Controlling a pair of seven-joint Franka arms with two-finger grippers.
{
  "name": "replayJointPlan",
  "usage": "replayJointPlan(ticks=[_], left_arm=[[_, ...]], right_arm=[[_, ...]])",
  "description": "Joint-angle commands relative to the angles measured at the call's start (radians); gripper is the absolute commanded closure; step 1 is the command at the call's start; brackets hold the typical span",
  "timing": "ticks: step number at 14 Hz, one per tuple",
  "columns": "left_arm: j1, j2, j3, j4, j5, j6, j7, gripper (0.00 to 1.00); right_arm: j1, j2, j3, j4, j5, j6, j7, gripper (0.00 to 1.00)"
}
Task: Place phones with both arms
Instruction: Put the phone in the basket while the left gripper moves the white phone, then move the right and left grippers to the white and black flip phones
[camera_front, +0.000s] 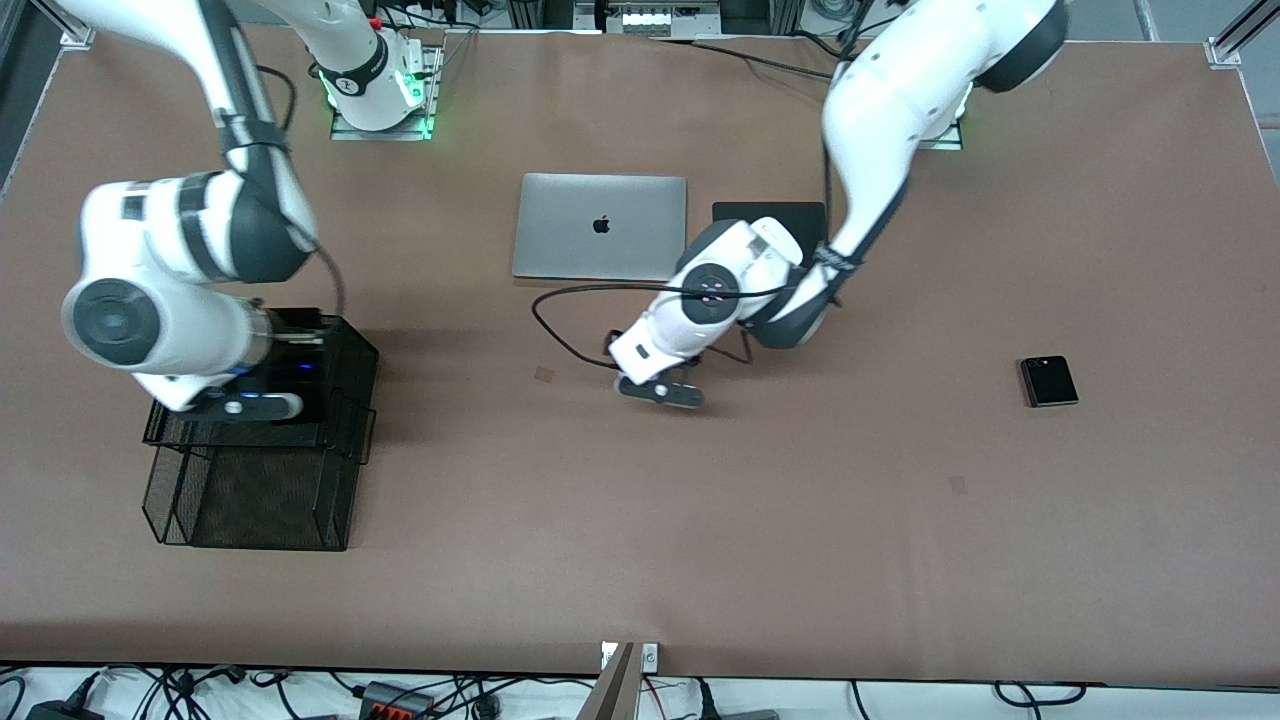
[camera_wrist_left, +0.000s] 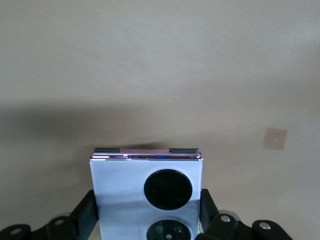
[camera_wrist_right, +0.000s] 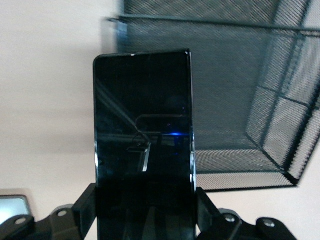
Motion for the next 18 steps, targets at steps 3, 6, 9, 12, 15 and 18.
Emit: replayJointPlan(ticks=[3, 6, 9, 12, 15, 18], left_arm=[[-0.027, 0.03, 0.012, 0.042, 0.006, 0.03, -0.011, 0.0], [-0.02, 0.024, 0.014, 0.04, 0.008, 0.025, -0.012, 0.0], [-0.007, -0.028, 0.038, 0.026, 0.013, -0.046, -0.012, 0.0], [0.007, -0.138, 0.096, 0.029, 0.138, -0.325, -0.006, 0.0], [0.084, -0.215, 0.107, 0.025, 0.337, -0.58, 0.004, 0.0], [0.194, -0.248, 0.107, 0.025, 0.393, -0.731, 0.121, 0.0]], right_arm=[[-0.07, 0.014, 0.02, -0.043, 0.043, 0.018, -0.021, 0.76], [-0.07, 0.05, 0.019, -0.045, 0.052, 0.076, -0.021, 0.76], [-0.067, 0.064, 0.02, -0.045, 0.052, 0.107, -0.018, 0.74], [-0.068, 0.091, 0.02, -0.043, 0.058, 0.145, -0.015, 0.6], [-0.071, 0.097, 0.019, -0.037, 0.081, 0.155, 0.0, 0.0], [-0.067, 0.062, 0.019, 0.003, 0.08, 0.148, -0.014, 0.0]])
